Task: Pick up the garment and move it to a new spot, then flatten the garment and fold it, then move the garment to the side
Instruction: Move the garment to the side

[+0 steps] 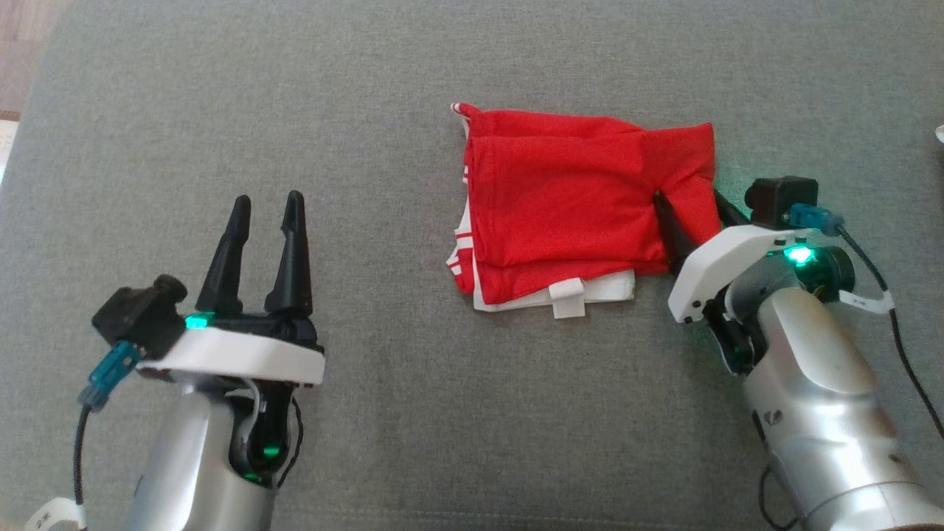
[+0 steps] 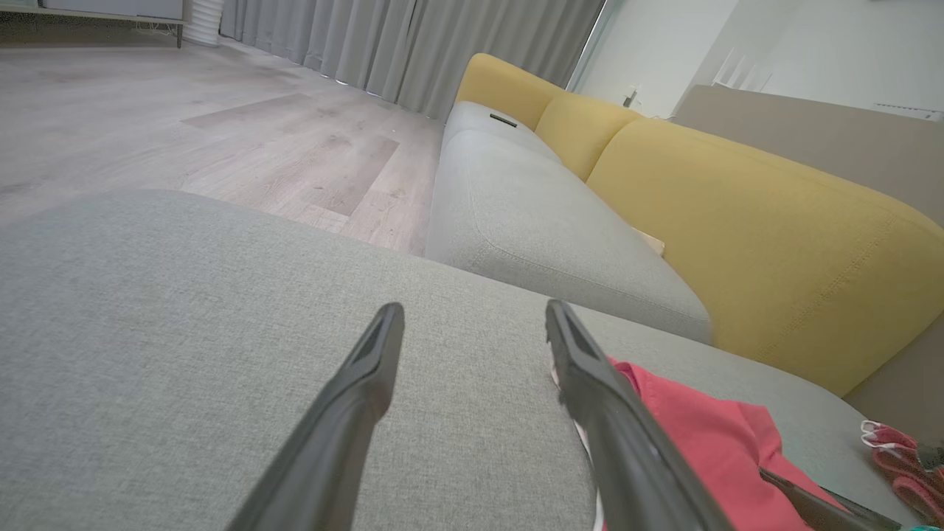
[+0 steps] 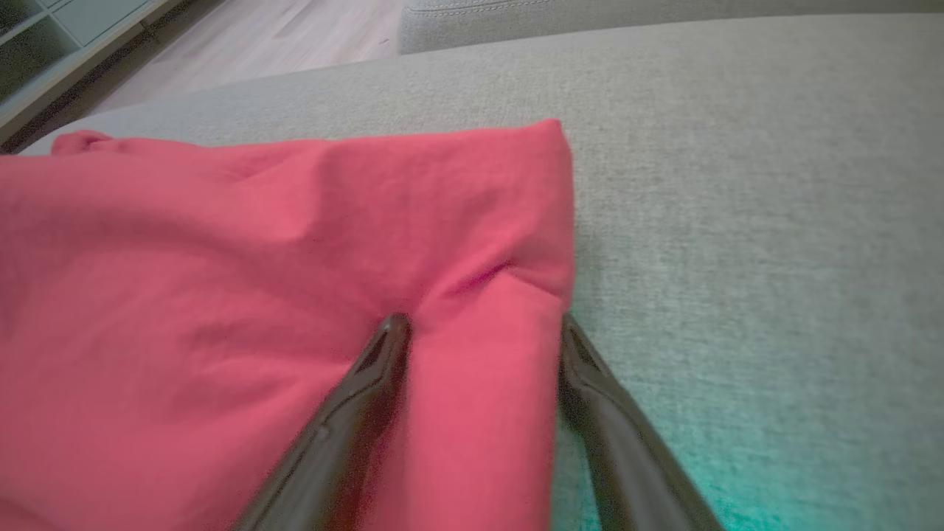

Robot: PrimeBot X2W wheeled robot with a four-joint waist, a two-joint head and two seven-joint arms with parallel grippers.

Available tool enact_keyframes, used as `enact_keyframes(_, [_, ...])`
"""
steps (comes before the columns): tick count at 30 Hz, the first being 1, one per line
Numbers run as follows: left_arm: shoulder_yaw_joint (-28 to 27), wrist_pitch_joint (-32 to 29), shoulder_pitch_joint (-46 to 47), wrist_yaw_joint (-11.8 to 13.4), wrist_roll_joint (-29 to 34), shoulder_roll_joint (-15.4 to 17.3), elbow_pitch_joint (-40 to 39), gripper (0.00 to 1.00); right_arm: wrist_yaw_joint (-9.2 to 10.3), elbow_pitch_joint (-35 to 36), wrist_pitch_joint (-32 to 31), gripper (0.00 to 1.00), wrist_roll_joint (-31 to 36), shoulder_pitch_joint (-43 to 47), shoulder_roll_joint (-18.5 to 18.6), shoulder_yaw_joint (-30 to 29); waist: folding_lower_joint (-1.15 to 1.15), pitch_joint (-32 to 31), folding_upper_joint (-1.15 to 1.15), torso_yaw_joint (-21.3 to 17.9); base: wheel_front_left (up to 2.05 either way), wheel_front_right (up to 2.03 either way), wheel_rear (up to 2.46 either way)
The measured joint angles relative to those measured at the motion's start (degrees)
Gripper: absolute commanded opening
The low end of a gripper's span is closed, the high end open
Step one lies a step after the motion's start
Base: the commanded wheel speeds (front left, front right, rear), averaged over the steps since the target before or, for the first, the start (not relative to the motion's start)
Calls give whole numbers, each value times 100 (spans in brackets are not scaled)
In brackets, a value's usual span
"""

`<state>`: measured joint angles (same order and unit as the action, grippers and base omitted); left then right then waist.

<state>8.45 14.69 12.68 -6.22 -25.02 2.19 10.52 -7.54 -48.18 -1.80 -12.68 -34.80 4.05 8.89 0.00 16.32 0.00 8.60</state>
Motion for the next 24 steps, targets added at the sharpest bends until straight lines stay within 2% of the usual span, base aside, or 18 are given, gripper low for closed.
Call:
enact_keyframes(1, [-4, 0, 0, -1, 0, 0, 4, 100, 0, -56, 1, 8, -10, -30, 4, 33, 0, -5, 0, 2, 0, 0, 0])
enact_keyframes(2, [-9, 0, 0, 0, 0, 1, 7, 100, 0, -100, 10, 0, -9, -52, 5, 73, 0, -11, 0, -1, 0, 0, 0])
enact_keyframes(11, [-86, 0, -6, -1, 44, 0, 24, 100, 0, -366, 631, 0, 750, -118, 120, 552, 0, -183, 0, -286, 0, 0, 0])
enact_keyframes(19, [36, 1, -6, -11, 132, 2, -127, 100, 0, -11, 784, 0, 1174, -232, 959, 1031, 0, -303, 0, -824, 0, 0, 0])
enact_keyframes(24, [240, 1, 47, -33, 133, 0, -199, 100, 0, 513, 586, 0, 1141, -556, 1690, 1291, 0, -256, 0, -1174, 0, 0, 0])
